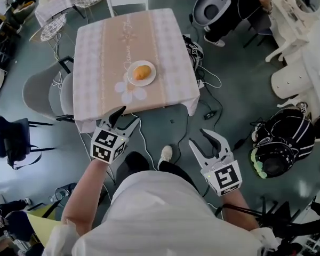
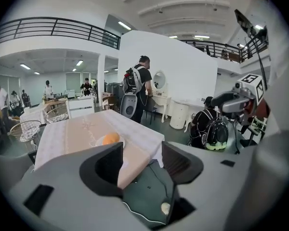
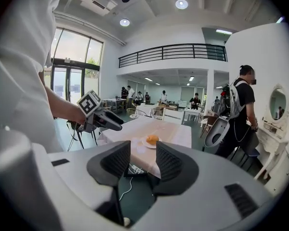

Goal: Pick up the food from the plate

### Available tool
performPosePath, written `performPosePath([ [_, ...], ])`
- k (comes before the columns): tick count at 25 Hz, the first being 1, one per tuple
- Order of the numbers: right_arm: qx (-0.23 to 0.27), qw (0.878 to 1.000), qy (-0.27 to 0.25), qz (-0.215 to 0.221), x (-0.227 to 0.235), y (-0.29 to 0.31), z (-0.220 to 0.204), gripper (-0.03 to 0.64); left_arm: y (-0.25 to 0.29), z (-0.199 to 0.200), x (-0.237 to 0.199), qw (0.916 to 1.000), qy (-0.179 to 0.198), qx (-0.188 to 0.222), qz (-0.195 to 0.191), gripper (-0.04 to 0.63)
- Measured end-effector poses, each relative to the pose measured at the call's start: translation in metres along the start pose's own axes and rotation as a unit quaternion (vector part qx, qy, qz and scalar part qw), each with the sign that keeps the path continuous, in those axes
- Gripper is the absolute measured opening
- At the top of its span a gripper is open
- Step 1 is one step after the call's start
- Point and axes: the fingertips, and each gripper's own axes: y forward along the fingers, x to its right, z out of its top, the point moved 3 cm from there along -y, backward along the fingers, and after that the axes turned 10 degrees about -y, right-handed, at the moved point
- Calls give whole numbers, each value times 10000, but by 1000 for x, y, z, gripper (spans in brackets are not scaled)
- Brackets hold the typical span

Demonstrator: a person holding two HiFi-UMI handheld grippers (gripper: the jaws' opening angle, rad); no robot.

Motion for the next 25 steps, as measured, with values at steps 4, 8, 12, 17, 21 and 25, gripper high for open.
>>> performPosePath([
  [4, -228, 9992, 226, -216, 17, 13, -4, 162, 51, 9, -36, 9993, 199, -323, -32, 268],
  [8, -429, 9965, 306, -643, 38, 33, 5, 161, 102, 19, -82, 9971, 446, -620, -57, 297],
  [12, -598, 9907, 549, -1087, 56, 51, 15, 161, 155, 19, -114, 9911, 875, -981, -185, 322],
  [17, -896, 9853, 660, -1297, 60, 75, 27, 161, 216, 5, -135, 9775, 1483, -1428, -450, 358],
  [21, -1108, 9803, 781, -1439, 59, 87, 31, 161, 244, -7, -145, 9700, 1640, -1679, -632, 362],
  [25, -1282, 9739, 925, -1626, 58, 90, 33, 161, 260, -19, -153, 9625, 1851, -1857, -702, 362],
])
